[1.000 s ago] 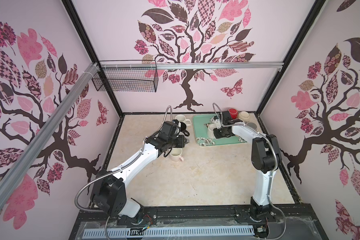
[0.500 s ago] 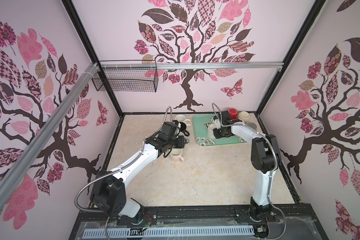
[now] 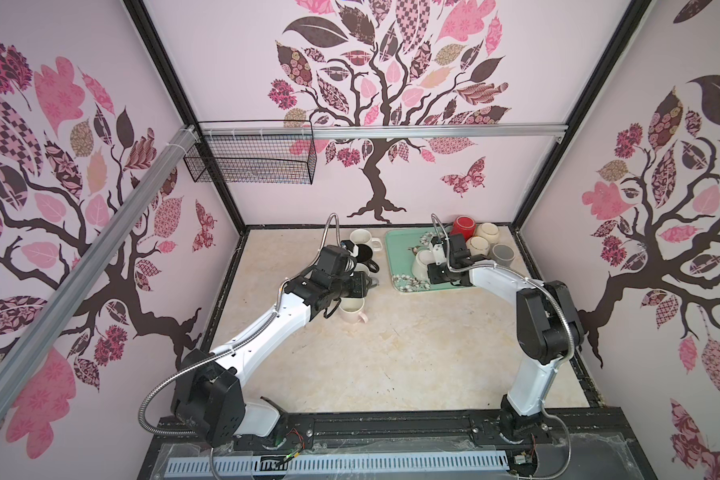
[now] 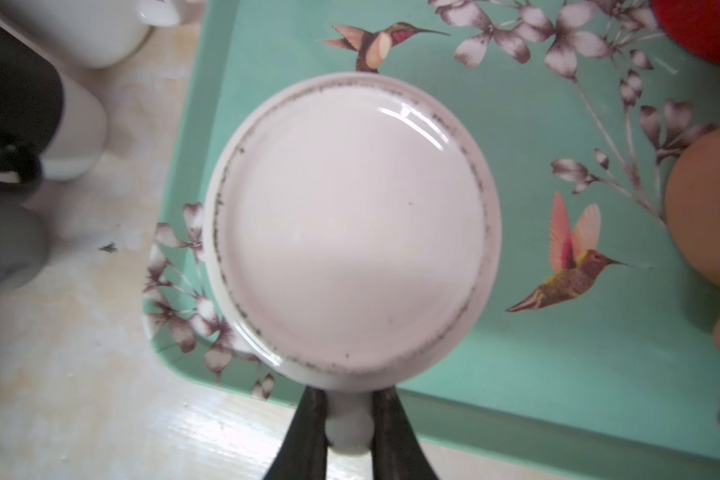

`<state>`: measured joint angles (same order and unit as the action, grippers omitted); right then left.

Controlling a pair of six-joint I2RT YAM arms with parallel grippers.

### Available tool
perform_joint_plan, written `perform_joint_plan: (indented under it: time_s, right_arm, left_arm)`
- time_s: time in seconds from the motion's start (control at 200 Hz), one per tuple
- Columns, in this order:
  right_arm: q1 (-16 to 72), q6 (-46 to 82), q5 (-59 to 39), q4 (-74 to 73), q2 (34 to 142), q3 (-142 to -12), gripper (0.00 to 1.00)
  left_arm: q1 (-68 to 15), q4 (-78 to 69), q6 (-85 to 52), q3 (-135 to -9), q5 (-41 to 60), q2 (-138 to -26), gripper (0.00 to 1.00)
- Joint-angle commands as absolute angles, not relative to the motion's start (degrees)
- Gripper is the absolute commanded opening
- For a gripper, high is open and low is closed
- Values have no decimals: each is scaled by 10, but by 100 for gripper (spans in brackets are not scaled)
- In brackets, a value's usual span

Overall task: Turn the mug right side up
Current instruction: 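Lift the white mug off the tray with the right gripper while left gripper approaches, then grip the white mug's rim with the left gripper while right gripper holds its handle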

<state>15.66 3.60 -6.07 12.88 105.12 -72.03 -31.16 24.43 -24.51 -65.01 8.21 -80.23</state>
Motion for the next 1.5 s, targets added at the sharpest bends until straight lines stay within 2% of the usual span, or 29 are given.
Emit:
perform_joint_plan:
  time_s: [0.0, 0.32, 0.485, 0.725, 1.06, 1.195, 1.36, 1.495]
  right_arm:
    - [153, 119, -132, -32, 988, -708, 0]
    - [145, 254, -207, -195, 944, -653, 0]
    - [146, 310, -252, -247, 920, -650, 0]
    - [147, 410, -315, -344, 876, -619, 0]
    - [176, 541, -380, -469, 822, -580, 0]
    - [191, 593, -388, -517, 813, -566, 0]
    - [215, 603, -390, -521, 798, -560, 0]
    - [222, 611, -389, -520, 789, -551, 0]
  left_arm:
    - [-312, 221, -251, -628, 76, -781, 43]
    - [-309, 190, -270, -612, 85, -746, 50]
    - [-307, 169, -294, -617, 97, -730, 59]
    - [-282, 104, -360, -631, 203, -734, 68]
    - [-267, -41, -497, -630, 317, -783, 69]
    - [-268, -130, -550, -628, 358, -803, 67]
    - [-270, -206, -605, -630, 381, -817, 63]
    - [-281, -205, -605, -644, 386, -818, 62]
